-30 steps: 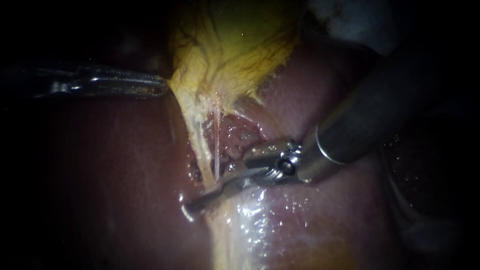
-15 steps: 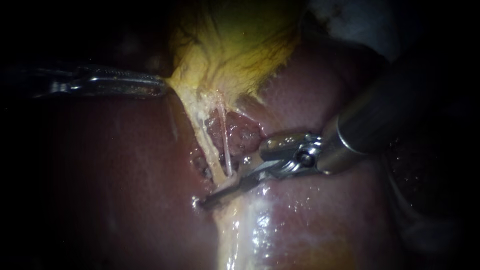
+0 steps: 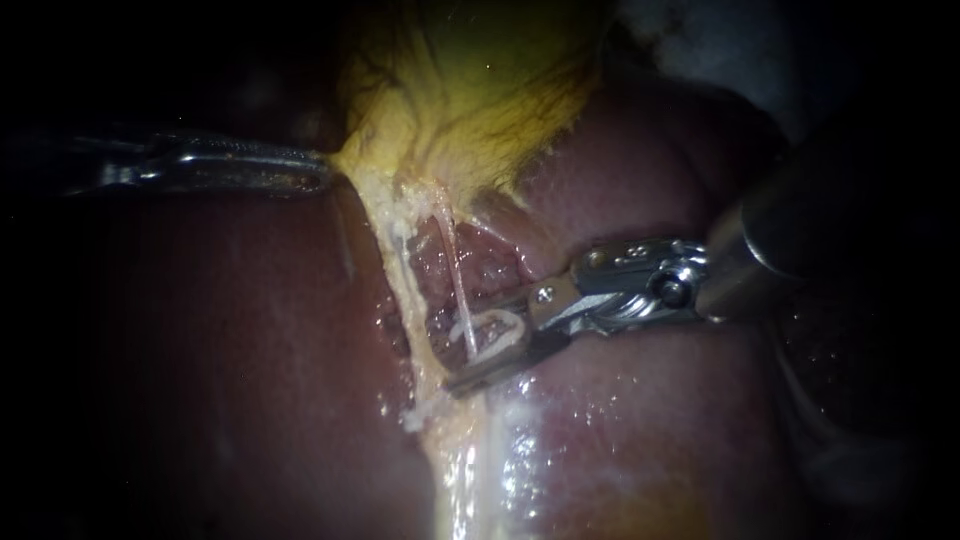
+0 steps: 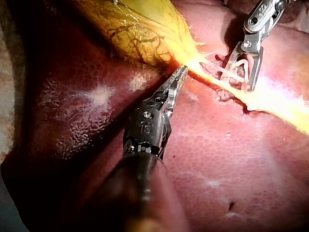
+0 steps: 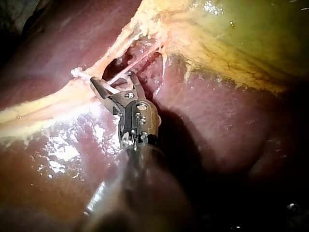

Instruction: Clipping second clip left tube

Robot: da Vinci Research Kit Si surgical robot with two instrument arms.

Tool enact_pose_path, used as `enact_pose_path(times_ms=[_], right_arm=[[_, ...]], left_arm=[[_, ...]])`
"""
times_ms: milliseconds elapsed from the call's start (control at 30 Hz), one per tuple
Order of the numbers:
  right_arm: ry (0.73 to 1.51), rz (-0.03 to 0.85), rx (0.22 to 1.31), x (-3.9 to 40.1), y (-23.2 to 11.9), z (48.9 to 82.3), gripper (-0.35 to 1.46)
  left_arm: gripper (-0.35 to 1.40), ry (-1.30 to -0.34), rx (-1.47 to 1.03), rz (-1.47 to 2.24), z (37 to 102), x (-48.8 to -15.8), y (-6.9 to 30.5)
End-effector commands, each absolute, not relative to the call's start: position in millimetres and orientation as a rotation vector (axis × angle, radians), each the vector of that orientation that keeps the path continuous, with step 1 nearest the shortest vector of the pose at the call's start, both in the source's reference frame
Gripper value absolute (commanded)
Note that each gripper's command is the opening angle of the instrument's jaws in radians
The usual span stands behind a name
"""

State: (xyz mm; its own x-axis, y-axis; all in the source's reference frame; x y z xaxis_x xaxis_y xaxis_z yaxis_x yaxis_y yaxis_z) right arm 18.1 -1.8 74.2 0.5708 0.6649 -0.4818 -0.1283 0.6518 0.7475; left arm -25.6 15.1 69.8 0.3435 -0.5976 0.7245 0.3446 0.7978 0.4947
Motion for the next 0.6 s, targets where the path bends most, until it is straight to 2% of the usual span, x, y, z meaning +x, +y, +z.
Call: enact_pose_path(times_ms=[33,233,600], right_arm=[[0.849,0.515,0.725,17.9,-1.7,74.1,0.6],[0.889,0.509,0.736,16.4,-0.8,73.6,0.6],[1.042,0.507,0.814,14.9,1.6,71.1,0.6]], left_arm=[[-0.35,-1.055,0.274,-0.622,69.8,-25.6,15.1],[-0.35,-1.055,0.274,-0.622,69.8,-25.6,15.1],[-0.35,-1.055,0.274,-0.622,69.8,-25.6,15.1]])
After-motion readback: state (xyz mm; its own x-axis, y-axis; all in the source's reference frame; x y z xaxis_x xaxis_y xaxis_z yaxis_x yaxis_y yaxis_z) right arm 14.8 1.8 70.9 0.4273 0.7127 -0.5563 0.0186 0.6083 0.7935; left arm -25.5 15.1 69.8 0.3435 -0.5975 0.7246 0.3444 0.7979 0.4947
